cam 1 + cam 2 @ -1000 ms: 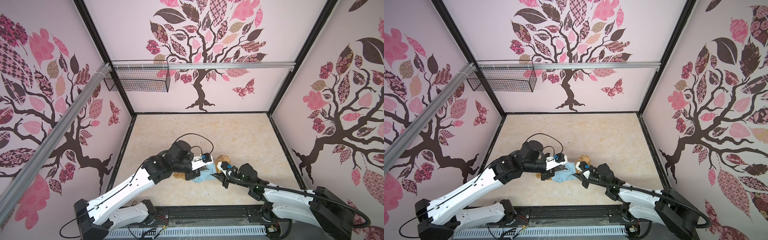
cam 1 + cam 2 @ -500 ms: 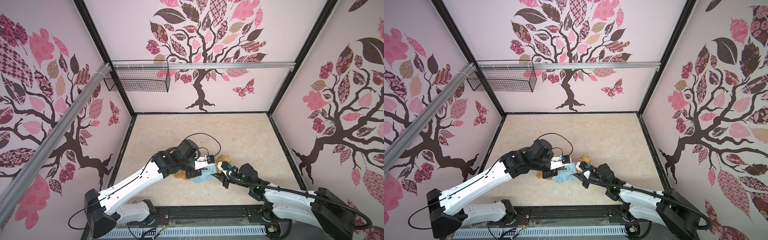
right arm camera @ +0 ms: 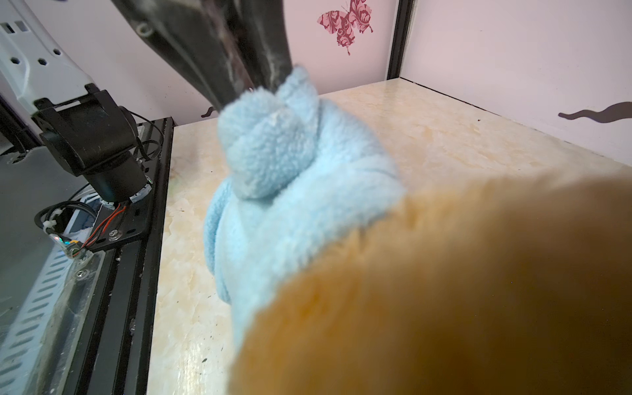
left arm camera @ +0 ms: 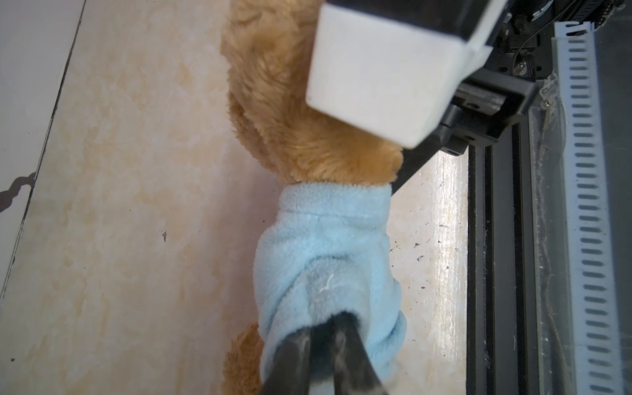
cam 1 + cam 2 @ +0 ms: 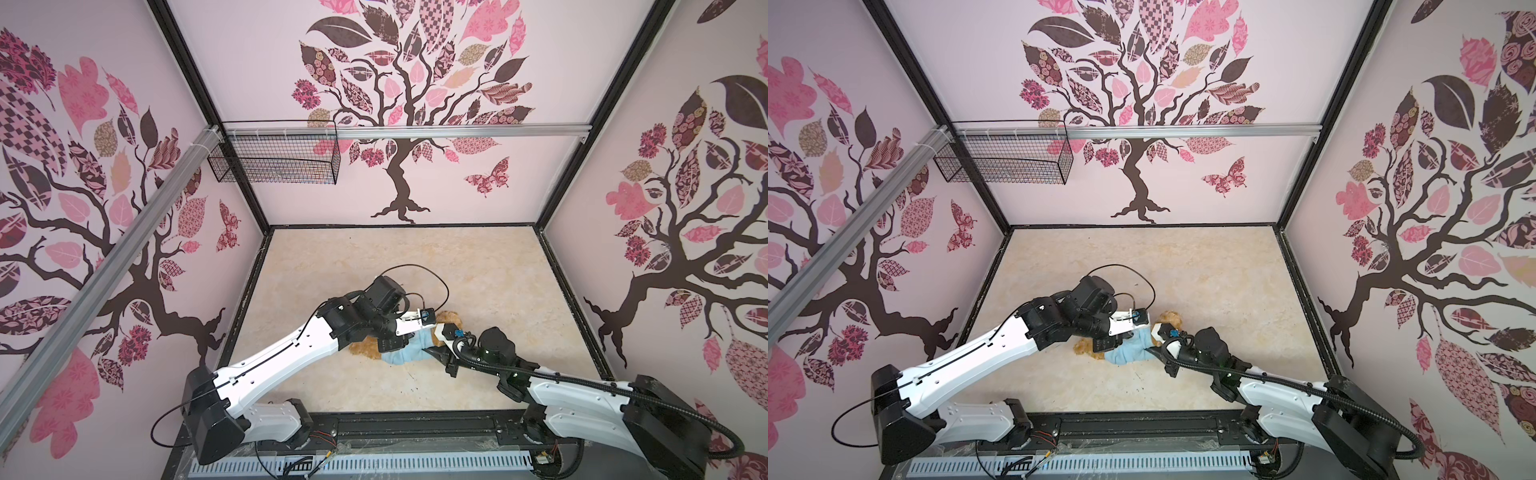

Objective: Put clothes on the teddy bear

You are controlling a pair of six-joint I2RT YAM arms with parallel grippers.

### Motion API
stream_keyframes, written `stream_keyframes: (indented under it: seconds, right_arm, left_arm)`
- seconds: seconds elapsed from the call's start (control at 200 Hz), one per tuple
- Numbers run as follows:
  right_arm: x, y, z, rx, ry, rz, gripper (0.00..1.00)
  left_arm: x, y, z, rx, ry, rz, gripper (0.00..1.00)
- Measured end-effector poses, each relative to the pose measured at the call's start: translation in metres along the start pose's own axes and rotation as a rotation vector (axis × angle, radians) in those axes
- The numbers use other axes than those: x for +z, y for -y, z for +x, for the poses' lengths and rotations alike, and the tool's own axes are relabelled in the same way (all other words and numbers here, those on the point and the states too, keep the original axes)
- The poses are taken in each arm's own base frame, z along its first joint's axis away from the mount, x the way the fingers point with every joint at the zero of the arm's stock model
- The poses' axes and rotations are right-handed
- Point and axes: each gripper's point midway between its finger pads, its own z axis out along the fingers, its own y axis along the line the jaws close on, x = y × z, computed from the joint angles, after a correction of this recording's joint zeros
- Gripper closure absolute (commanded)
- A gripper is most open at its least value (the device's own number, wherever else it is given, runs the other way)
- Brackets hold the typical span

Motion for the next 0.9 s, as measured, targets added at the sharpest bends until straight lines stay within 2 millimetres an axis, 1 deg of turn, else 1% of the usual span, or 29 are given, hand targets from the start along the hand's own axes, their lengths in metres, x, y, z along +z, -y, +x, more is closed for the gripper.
stream_keyframes:
  seconds: [0.105, 0.255, 0.38, 0.535, 0.67, 0.9]
  right_arm:
    - [-0.001, 0.000, -0.001, -0.002, 0.005, 0.000, 0.96]
    - [-0.001, -0.001, -0.001, -0.003, 0.007, -0.002, 0.96]
    - [-0.003, -0.003, 0.002, -0.003, 0.007, -0.010, 0.96]
    - [-0.003, -0.004, 0.001, -0.005, 0.011, -0.015, 0.96]
    - [-0.003, -0.006, -0.001, -0.007, 0.016, -0.027, 0.96]
    - [-0.004, -0.011, 0.000, 0.006, 0.013, -0.058, 0.97]
  left_arm:
    - [0.005, -0.004, -0.002, -0.017, -0.005, -0.001, 0.78]
    - [0.008, -0.009, -0.001, -0.047, -0.011, -0.004, 0.69]
    - [0.012, -0.012, 0.002, -0.077, -0.020, -0.005, 0.66]
    - [0.013, -0.016, 0.003, -0.114, -0.011, 0.005, 0.59]
    - [0.014, -0.011, 0.001, -0.125, 0.006, 0.049, 0.57]
    - [0.026, 0.002, 0.003, -0.137, -0.002, 0.169, 0.56]
